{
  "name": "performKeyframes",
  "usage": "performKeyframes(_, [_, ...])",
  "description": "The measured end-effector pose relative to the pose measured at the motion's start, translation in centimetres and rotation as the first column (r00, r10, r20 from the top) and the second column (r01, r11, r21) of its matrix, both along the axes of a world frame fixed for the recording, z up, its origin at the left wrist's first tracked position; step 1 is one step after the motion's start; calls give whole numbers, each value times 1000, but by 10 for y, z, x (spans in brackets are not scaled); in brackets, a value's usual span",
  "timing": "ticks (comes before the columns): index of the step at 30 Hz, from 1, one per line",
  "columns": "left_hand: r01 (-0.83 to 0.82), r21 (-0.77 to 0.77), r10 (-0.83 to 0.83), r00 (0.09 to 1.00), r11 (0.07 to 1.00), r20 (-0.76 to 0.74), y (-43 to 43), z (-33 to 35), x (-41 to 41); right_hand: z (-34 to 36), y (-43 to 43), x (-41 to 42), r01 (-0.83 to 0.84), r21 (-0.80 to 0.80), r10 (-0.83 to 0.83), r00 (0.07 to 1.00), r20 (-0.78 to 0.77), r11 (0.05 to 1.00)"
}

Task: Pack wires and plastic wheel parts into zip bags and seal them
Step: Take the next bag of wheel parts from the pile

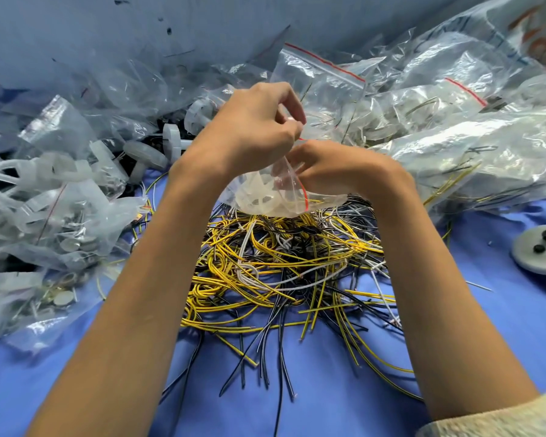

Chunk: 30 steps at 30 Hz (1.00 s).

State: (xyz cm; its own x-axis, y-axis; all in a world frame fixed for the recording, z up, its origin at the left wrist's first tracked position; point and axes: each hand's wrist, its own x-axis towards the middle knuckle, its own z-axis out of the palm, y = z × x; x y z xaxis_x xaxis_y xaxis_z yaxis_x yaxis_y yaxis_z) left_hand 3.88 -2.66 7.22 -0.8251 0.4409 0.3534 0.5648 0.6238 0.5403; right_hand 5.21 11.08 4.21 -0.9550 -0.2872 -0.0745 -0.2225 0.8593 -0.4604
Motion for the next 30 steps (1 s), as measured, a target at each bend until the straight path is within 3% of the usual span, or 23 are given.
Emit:
performKeyframes(5, [-5, 155, -13, 993, 988, 116, -3, -7, -13, 3, 0, 4, -12, -32, 14, 998, 62, 999])
performKeyframes(7, [-66, 236, 27, 986, 970, 166, -9, -12, -22, 6, 1, 6, -13, -39, 17, 995, 102, 999])
performKeyframes(10, [-186, 237, 127, 962, 954, 243, -20, -32, -42, 11, 1, 9, -22, -31, 25, 994, 111, 999])
performKeyframes(16, [-341, -27, 330, 882, 940, 336, -36, -68, -86, 20, 2, 15, -56, -102, 65, 994, 86, 993])
performKeyframes(20, [-479, -274, 540, 810, 834, 230, -47, -71, -115, 25, -1, 17, -81, -145, 91, 994, 63, 986])
performKeyframes(24, [-470, -463, 597, 784, 751, 173, -57, -80, -138, 25, -1, 17, -93, -112, 101, 993, 66, 989])
performKeyframes(27, [-559, -464, 671, 733, 687, 110, -60, -82, -144, 24, 1, 18, -77, -100, 84, 994, 69, 992])
performKeyframes(30, [-511, -474, 641, 751, 718, 161, -66, -85, -140, 24, 3, 17, -79, -95, 85, 994, 64, 992])
